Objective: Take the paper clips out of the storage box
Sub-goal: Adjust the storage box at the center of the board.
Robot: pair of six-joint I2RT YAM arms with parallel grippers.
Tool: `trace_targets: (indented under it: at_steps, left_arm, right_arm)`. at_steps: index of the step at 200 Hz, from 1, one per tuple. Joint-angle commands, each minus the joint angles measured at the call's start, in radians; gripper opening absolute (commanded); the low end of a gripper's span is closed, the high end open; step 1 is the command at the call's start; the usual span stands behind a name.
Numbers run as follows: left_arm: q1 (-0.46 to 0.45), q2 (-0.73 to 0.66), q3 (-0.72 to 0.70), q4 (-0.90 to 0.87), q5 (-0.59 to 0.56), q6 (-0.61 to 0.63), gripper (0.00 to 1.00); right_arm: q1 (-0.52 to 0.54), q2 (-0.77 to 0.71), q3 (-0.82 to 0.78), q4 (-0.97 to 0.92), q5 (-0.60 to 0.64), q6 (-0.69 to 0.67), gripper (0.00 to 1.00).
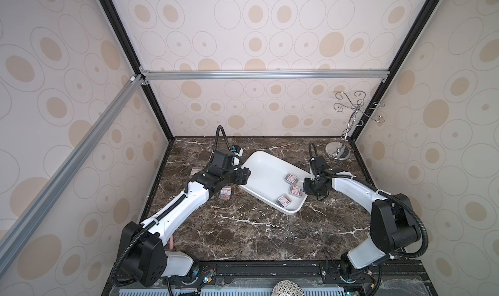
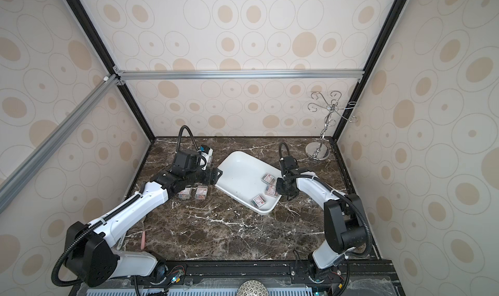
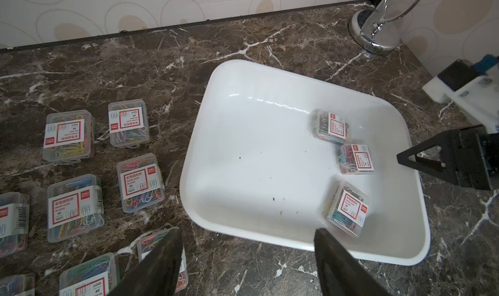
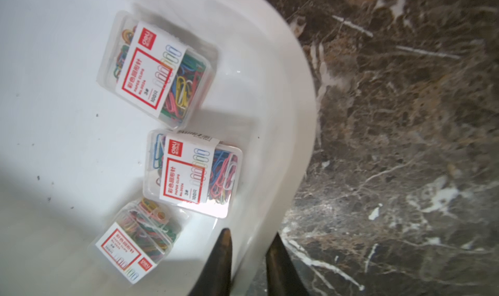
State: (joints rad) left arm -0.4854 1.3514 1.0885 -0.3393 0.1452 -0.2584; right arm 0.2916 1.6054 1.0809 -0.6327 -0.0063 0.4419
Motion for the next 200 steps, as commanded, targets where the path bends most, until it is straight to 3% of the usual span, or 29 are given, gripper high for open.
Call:
trace_targets:
  at_steps: [1, 58, 92, 113, 154, 200]
  left_arm:
    - [-0.011, -0.015, 0.039, -0.028, -0.016, -0.005, 0.77]
    - [-0.02, 0.018, 0.067, -0.049, -0.023, -0.01, 0.77]
    - [-0.044, 0.051, 0.085, -0.053, -0.019, -0.03, 0.77]
    - [-0.082, 0.087, 0.11, -0.058, -0.054, -0.05, 0.77]
    - [-0.179, 0.179, 0.161, -0.037, -0.111, -0.12, 0.77]
    - [-0.292, 0.369, 0.29, -0.04, -0.276, -0.231, 0.78]
  right_arm:
    - [-0.005, 0.043, 0.044, -0.068, 0.008, -0.109, 0.2]
    - [-0.062, 0.112, 0.103, -0.093, 0.048, -0.185, 0.15]
    - [-0.071, 0.155, 0.151, -0.092, -0.003, -0.294, 0.11]
    - [-0.071, 0.163, 0.163, -0.093, -0.021, -0.293, 0.1]
    - [-0.071, 0.133, 0.129, -0.047, -0.073, -0.251, 0.19]
    - [-0.071, 0.109, 0.116, -0.019, -0.103, -0.223, 0.25]
